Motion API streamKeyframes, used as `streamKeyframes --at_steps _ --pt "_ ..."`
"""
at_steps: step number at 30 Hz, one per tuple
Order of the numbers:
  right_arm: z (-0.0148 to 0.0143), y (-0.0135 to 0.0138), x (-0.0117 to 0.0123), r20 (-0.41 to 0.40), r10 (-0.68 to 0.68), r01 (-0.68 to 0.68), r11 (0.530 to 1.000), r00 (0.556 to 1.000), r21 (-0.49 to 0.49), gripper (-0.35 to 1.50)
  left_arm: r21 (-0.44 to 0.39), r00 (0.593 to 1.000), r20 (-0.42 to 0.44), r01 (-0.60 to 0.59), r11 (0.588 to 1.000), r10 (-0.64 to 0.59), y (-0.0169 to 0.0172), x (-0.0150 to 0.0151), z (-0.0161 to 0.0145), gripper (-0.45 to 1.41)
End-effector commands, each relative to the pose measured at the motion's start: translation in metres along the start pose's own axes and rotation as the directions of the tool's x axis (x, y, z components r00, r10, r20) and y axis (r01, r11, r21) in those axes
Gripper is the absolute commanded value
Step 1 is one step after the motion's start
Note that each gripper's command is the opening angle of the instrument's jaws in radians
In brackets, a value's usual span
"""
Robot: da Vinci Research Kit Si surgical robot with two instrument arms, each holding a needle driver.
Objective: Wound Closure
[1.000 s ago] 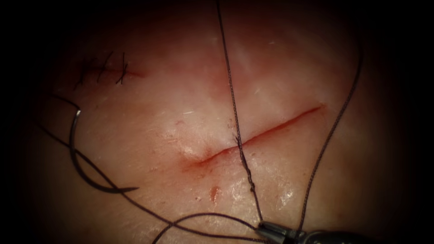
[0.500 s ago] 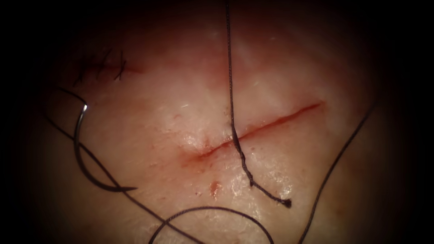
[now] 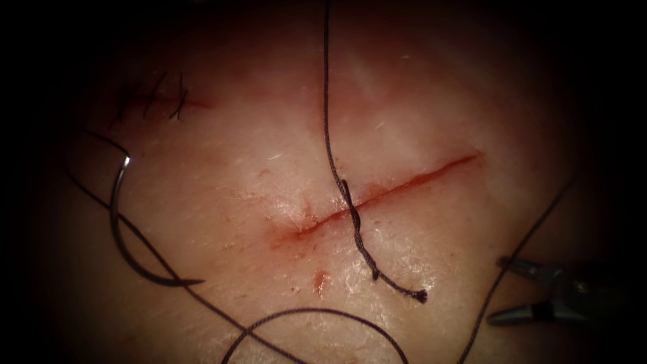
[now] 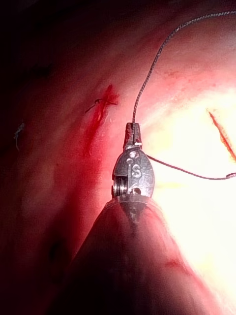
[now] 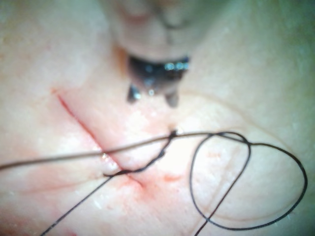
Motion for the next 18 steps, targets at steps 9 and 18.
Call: streamKeyframes --at_steps 9,18 --pt "0.0065 0.0061 0.0032 -0.124 -0.001 0.006 0.999 0.992 0.046 0.02 0.014 0.999 -0.044 0.007 1.0 -0.007 0.003 0.0 -0.0004 -0.45" --pt "0.01 0.0068 0.0065 -0.239 -0.009 0.048 0.986 0.971 0.16 -0.35 0.072 0.992 -0.126 0.033 0.997 -0.024 0.0062 0.0015 -0.0006 -0.45"
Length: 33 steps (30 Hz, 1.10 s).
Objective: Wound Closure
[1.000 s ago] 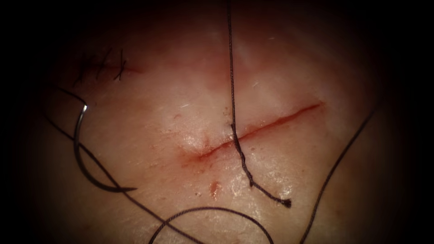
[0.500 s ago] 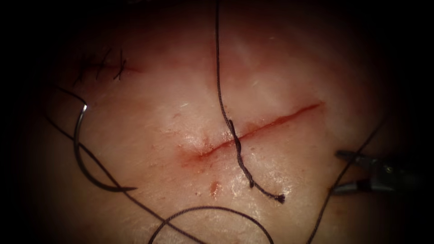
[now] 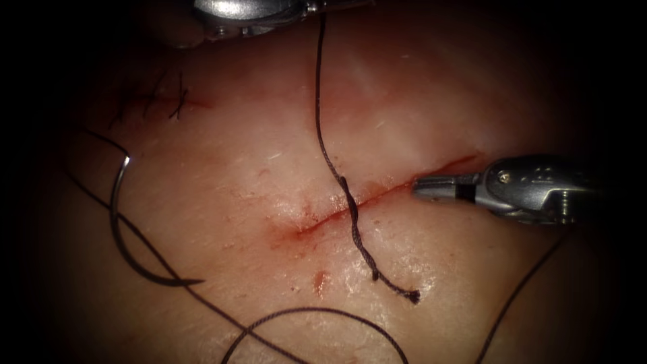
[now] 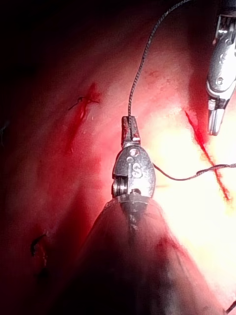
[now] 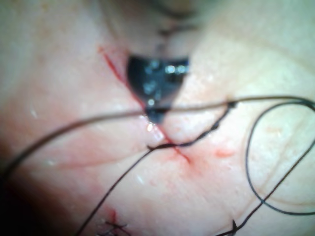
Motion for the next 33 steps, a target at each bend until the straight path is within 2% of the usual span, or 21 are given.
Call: streamKeyframes --at_steps 1,4,9,15,18,22,25,27,29,33 --pt "0.0025 0.0 0.0008 -0.03 0.002 -0.001 0.999 1.0 0.037 -0.35 0.027 1.0 -0.026 0.013 1.0 -0.013 0.0017 0.0001 0.0004 -0.45" --pt "0.0051 0.0003 0.0014 -0.045 -0.007 0.011 0.997 0.999 0.08 -0.35 0.064 0.996 -0.079 0.054 0.996 -0.049 0.004 0.0014 0.0001 -0.45" --pt "0.0089 0.0 0.0014 -0.062 0.002 0.006 0.991 0.998 0.134 -0.35 0.081 0.989 -0.128 0.088 0.993 -0.077 0.0066 0.0027 -0.0009 -0.45" --pt "0.0132 -0.0002 0.0024 -0.088 0.006 0.006 0.991 0.996 0.136 -0.35 0.085 0.974 -0.19 0.14 0.986 -0.122 0.01 0.0038 -0.0033 -0.45" --pt "0.0152 0.0015 0.0028 -0.124 0.009 0.005 0.994 0.992 0.113 -0.35 0.087 0.959 -0.234 0.185 0.979 -0.161 0.0138 0.0038 -0.005 -0.45" --pt "0.0169 0.0023 0.0025 -0.17 0.05 -0.03 0.993 0.984 0.118 -0.35 0.094 0.929 -0.312 0.239 0.966 -0.199 0.0179 0.0027 -0.0056 -0.45" --pt "0.0182 0.0017 0.0012 -0.249 0.161 -0.121 0.978 0.955 0.168 -0.35 0.103 0.896 -0.385 0.278 0.955 -0.22 0.021 0.0008 -0.0048 -0.45" --pt "0.0184 0.0015 0.0009 -0.267 0.187 -0.142 0.973 0.945 0.18 -0.35 0.104 0.89 -0.397 0.285 0.953 -0.223 0.0215 0.0004 -0.0046 -0.45" --pt "0.0183 0.0014 0.0004 -0.335 0.281 -0.216 0.952 0.899 0.219 -0.35 0.1 0.882 -0.416 0.287 0.953 -0.222 0.0224 -0.0009 -0.0041 -0.45" --pt "0.0176 0.0018 0.0006 -0.383 0.342 -0.254 0.931 0.858 0.262 -0.35 0.095 0.88 -0.421 0.283 0.954 -0.219 0.0224 -0.0023 -0.0043 -0.45"
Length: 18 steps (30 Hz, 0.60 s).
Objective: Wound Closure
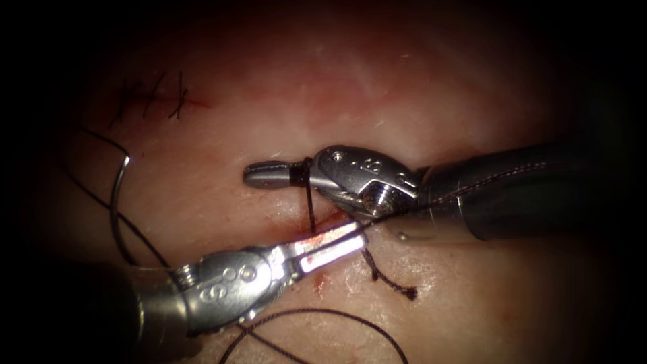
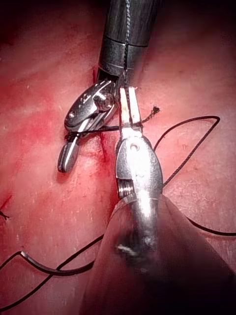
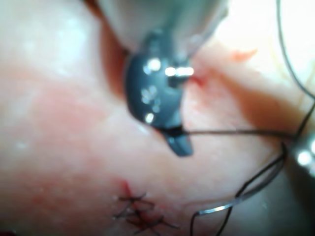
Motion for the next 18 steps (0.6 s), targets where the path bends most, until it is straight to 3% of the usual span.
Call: streamKeyframes --at_steps 1,4,5,9,18 --pt "0.0004 -0.0004 -0.0004 -0.027 0.028 -0.027 0.999 0.999 0.017 -0.35 -0.005 1.0 -0.006 0.008 1.0 -0.008 0.0006 -0.0013 -0.0002 -0.45" --pt "-0.0004 -0.0003 -0.0002 -0.137 0.15 -0.137 0.985 0.979 0.101 -0.35 -0.006 1.0 -0.013 0.014 1.0 -0.014 -0.0006 -0.0031 -0.0013 -0.45" --pt "-0.0007 -0.0004 -0.0004 -0.168 0.206 -0.177 0.969 0.964 0.174 -0.35 -0.005 1.0 -0.014 0.025 1.0 -0.025 -0.0015 -0.0048 -0.0018 -0.45" --pt "-0.0018 -0.001 0.0002 -0.193 0.254 -0.191 0.937 0.948 0.293 -0.35 0.003 0.999 -0.017 0.039 0.999 -0.039 -0.0032 -0.0077 -0.0028 -0.45" --pt "-0.0037 -0.0018 0.002 -0.22 0.288 -0.197 0.912 0.932 0.359 -0.28 0.009 0.997 -0.033 0.071 0.997 -0.071 -0.0035 -0.0095 -0.0036 -0.45"
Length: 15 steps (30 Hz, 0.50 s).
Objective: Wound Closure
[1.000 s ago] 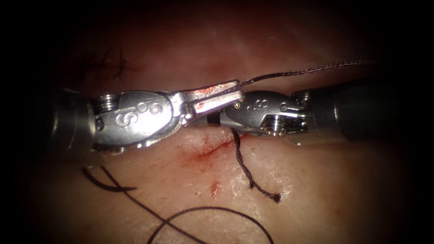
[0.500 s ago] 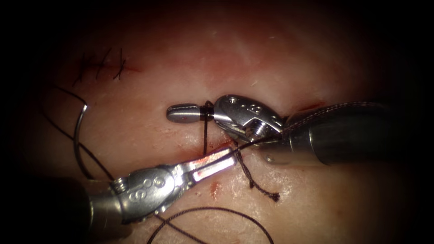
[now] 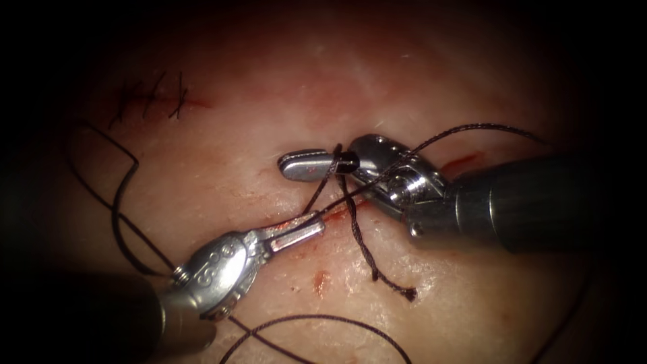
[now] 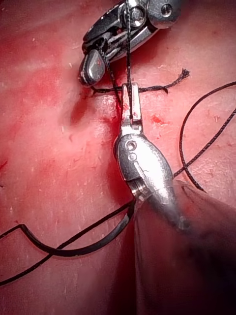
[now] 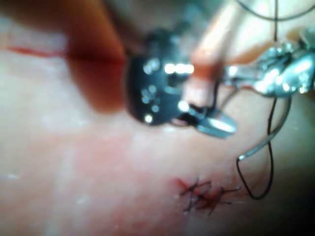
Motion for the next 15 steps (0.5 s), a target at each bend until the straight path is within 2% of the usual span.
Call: streamKeyframes --at_steps 1,2,6,10,13,15 --pt "0.0 -0.0001 -0.0005 0.005 -0.007 0.007 1.0 1.0 0.009 -0.15 0.001 1.0 -0.003 0.009 1.0 -0.009 0.0009 -0.0007 0.0 -0.45" --pt "-0.001 -0.0007 -0.0003 0.025 -0.033 0.032 0.999 0.999 0.039 -0.01 -0.001 1.0 -0.011 0.017 1.0 -0.017 0.0007 0.0004 -0.0003 -0.45" --pt "-0.0017 -0.0011 -0.0006 0.043 -0.053 0.051 0.997 0.998 0.059 -0.01 0.0 0.999 -0.023 0.027 1.0 -0.027 0.0002 0.0015 -0.0004 -0.45" --pt "-0.0023 -0.0013 -0.0011 0.111 -0.11 0.101 0.992 0.988 0.078 -0.03 0.006 0.999 -0.038 0.037 0.999 -0.036 0.0 0.0026 0.0001 -0.45" --pt "-0.0026 -0.0018 -0.0012 0.127 -0.139 0.125 0.986 0.982 0.11 -0.05 0.006 0.999 -0.038 0.034 0.999 -0.034 0.0 0.0034 0.0008 -0.45" --pt "-0.0029 -0.0024 -0.0008 0.132 -0.163 0.146 0.98 0.978 0.134 0.15 0.002 0.999 -0.035 0.027 1.0 -0.027 -0.0002 0.0032 0.0014 -0.45"
